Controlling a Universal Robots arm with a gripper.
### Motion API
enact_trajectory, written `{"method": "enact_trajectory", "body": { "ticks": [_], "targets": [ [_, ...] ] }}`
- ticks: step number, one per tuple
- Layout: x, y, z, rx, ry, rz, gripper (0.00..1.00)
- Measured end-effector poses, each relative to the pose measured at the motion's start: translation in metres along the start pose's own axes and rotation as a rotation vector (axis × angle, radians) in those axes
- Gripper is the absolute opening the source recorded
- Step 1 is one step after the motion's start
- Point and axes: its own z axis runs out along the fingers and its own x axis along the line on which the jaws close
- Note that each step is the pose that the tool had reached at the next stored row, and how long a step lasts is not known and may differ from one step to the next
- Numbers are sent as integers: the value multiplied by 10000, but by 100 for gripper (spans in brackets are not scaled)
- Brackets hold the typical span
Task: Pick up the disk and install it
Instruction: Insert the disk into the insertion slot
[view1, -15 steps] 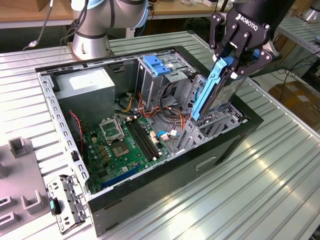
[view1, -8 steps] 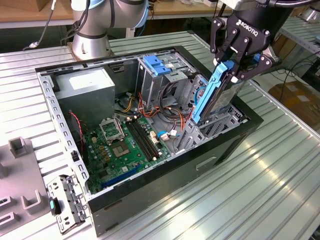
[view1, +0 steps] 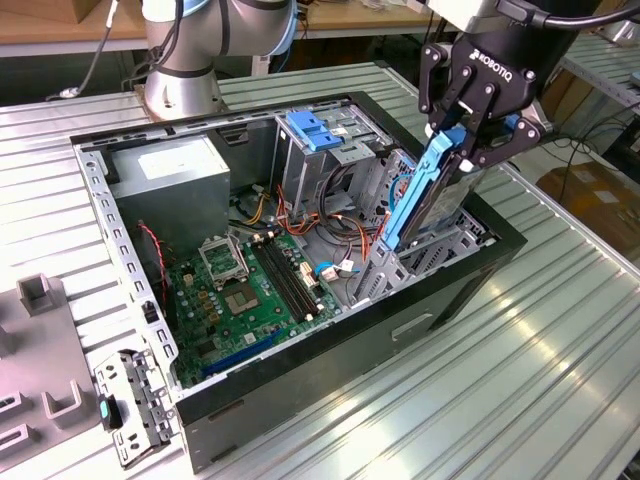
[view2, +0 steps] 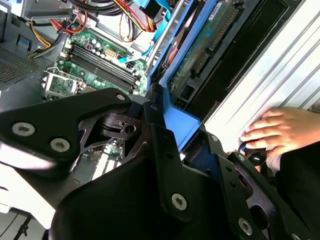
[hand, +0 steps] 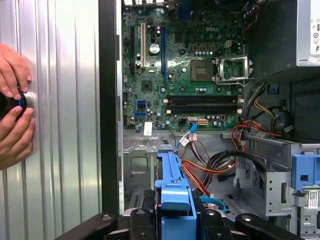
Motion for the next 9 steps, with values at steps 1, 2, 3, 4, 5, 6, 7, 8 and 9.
{"method": "enact_trajectory", "body": {
  "ticks": [1, 2, 3, 4, 5, 6, 7, 8, 9],
  "targets": [
    [1, 0, 4, 0, 0, 0, 37],
    [2, 0, 7, 0, -2, 0, 37],
    [2, 0, 12, 0, -2, 0, 37],
    [2, 0, 15, 0, -2, 1, 37],
    [2, 0, 16, 0, 0, 0, 37],
    [2, 0, 16, 0, 0, 0, 37],
    [2, 0, 17, 0, -1, 0, 37],
    [2, 0, 17, 0, -1, 1, 37],
    [2, 0, 17, 0, -1, 1, 37]
  ]
}}
